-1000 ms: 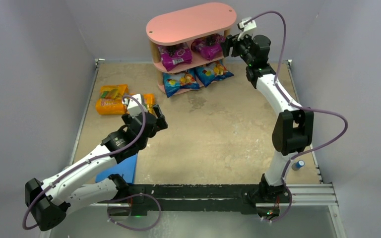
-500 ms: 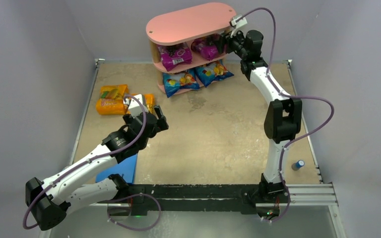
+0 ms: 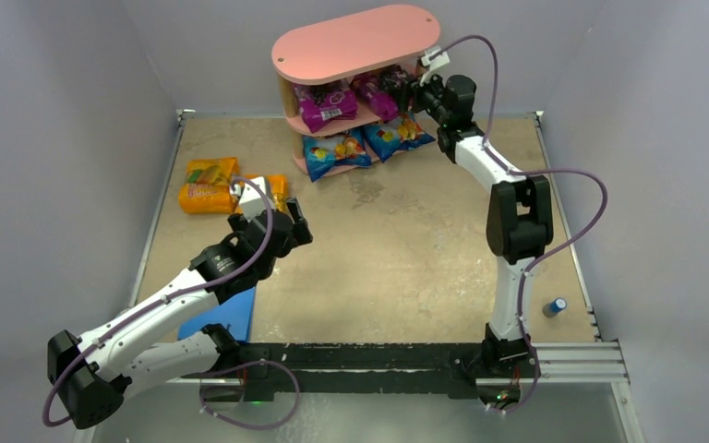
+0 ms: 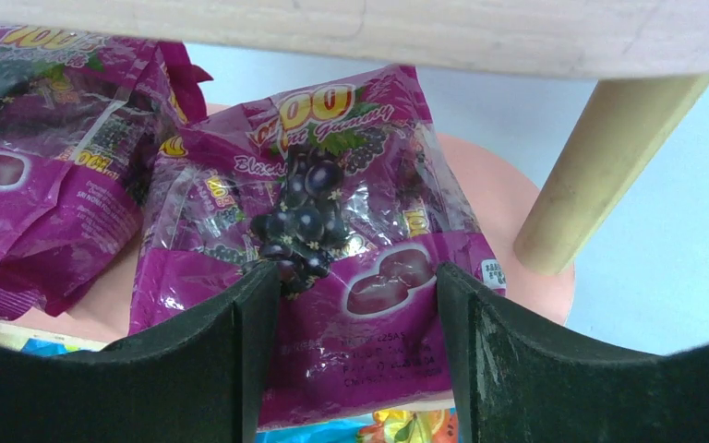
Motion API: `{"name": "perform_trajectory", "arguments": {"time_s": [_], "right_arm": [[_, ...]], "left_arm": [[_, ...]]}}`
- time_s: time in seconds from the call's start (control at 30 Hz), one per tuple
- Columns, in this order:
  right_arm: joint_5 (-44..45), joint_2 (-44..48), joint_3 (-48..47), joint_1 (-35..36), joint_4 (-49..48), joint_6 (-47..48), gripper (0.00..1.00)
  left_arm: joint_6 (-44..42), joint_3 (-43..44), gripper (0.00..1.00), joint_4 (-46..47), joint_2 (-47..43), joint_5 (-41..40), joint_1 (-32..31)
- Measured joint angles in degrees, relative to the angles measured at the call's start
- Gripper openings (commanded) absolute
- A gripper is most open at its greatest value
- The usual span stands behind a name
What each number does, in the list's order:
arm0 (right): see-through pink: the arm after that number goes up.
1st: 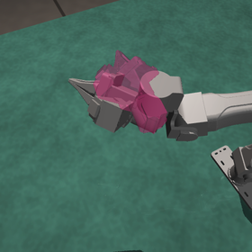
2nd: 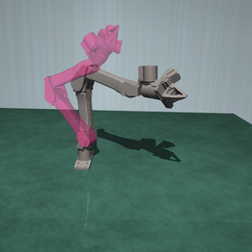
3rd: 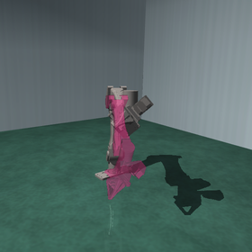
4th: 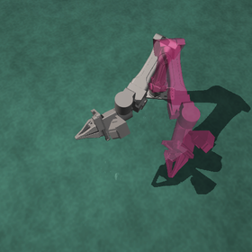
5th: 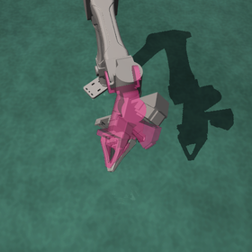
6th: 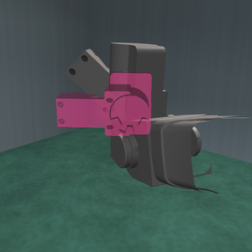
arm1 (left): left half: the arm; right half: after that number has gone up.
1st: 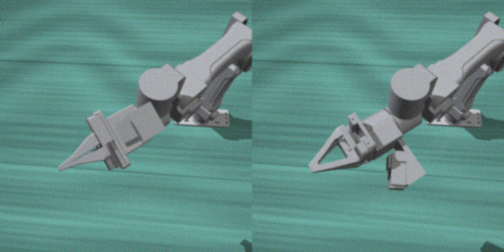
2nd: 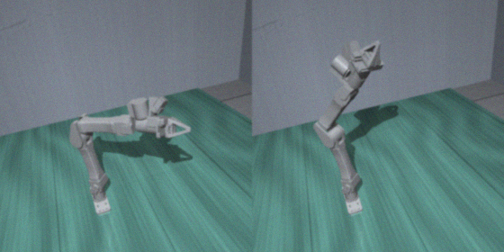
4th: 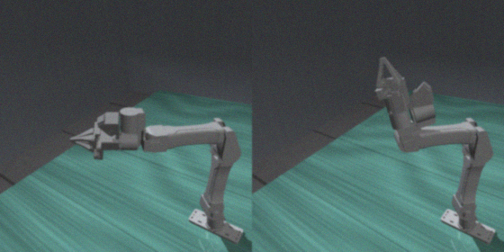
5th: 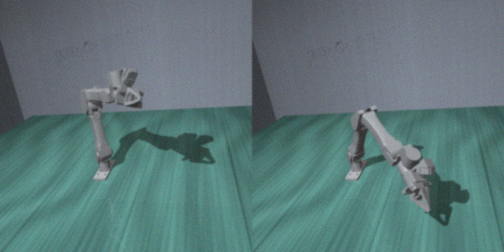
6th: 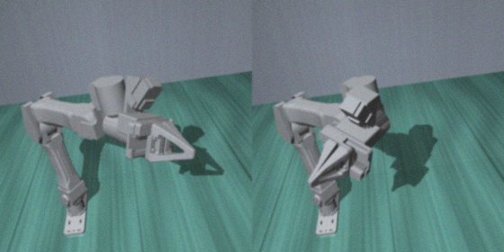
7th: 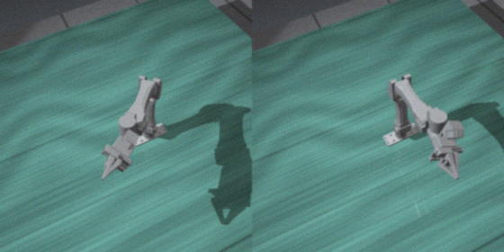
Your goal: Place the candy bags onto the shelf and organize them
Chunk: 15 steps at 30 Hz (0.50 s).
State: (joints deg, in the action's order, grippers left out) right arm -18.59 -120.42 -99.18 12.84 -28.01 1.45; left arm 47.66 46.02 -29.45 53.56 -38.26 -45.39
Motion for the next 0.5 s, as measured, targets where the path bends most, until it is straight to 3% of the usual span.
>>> {"name": "perform_trajectory", "arguments": {"time_s": [0.5], "right_arm": [[8.7, 1.0, 6.5, 0.9, -8.2, -10.7, 0.69]], "left_arm": [[0.8, 0.0, 0.99, -0.7, -0.4, -0.3, 0.0]]}}
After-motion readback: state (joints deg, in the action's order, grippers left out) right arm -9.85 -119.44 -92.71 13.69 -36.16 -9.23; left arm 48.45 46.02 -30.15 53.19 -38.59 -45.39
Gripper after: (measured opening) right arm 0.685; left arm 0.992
